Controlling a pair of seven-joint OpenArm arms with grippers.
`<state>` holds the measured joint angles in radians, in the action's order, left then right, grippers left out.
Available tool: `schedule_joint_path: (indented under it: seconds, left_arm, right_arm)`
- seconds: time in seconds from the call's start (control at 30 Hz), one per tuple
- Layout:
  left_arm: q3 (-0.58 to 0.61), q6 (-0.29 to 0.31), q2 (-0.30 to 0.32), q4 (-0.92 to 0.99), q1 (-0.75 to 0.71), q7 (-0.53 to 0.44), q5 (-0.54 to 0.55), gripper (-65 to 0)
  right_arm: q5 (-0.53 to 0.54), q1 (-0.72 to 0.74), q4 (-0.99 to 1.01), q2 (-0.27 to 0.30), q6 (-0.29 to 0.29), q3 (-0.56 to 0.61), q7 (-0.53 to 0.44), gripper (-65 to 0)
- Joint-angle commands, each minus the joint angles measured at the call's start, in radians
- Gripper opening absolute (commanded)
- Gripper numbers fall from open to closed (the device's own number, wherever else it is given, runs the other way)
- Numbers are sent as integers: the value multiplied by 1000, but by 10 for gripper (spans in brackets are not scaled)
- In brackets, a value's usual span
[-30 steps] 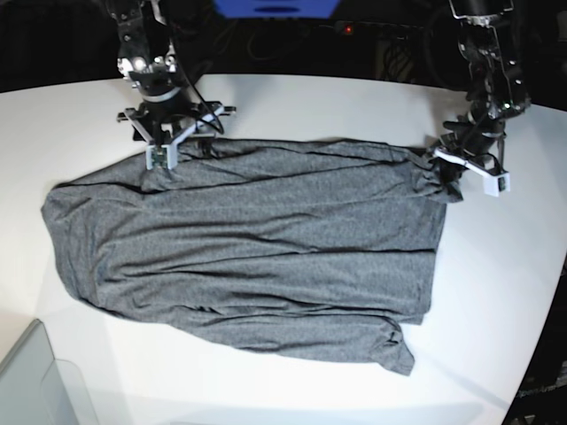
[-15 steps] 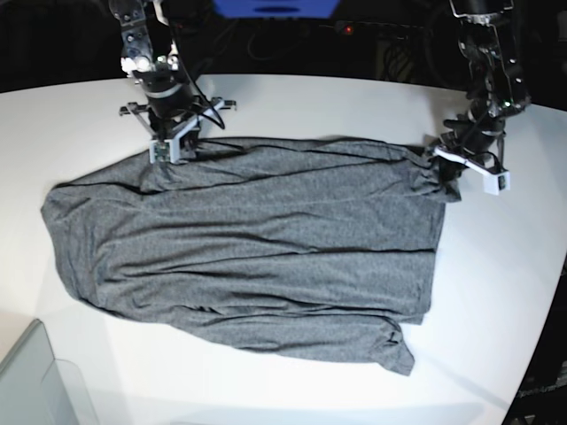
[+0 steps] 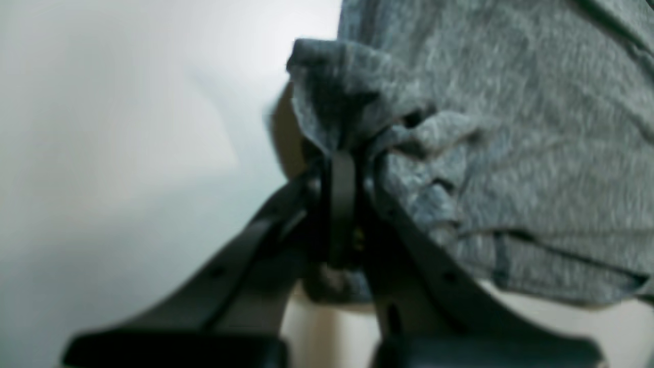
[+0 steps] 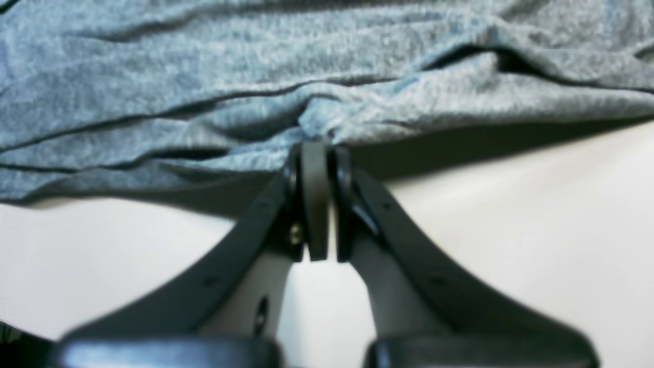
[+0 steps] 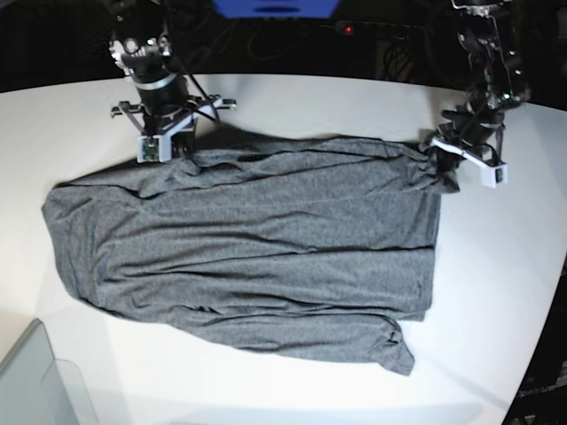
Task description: Layout the t-shirt on the table in an organized manner, then fold the t-shirt properly
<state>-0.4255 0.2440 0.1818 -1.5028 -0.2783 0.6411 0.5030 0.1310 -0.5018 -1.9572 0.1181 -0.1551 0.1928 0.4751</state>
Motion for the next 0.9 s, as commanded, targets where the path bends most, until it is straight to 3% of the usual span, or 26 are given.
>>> schedule_joint_path:
  seconds: [0.0,0.5,0.7,0.87]
  left_arm:
    - [-2,-5,6,-22,-8,30,-13,-648]
    - [-2,-4,14,-40,-48,26,-13,-649]
    - [-83,-2,14,-37,-46,30,-13,-649]
    - [-92,-2,45,-31,-40,26,-13,-649]
  right_arm:
    - [-3,-10,-20,1,-2,0,-22,-650]
    - [-1,-113,-11,2,1,-17,-92,-650]
    - [-1,-146,-9,2,2,-14,-112,-650]
    - [-1,-165,8,2,2,47,-114,-650]
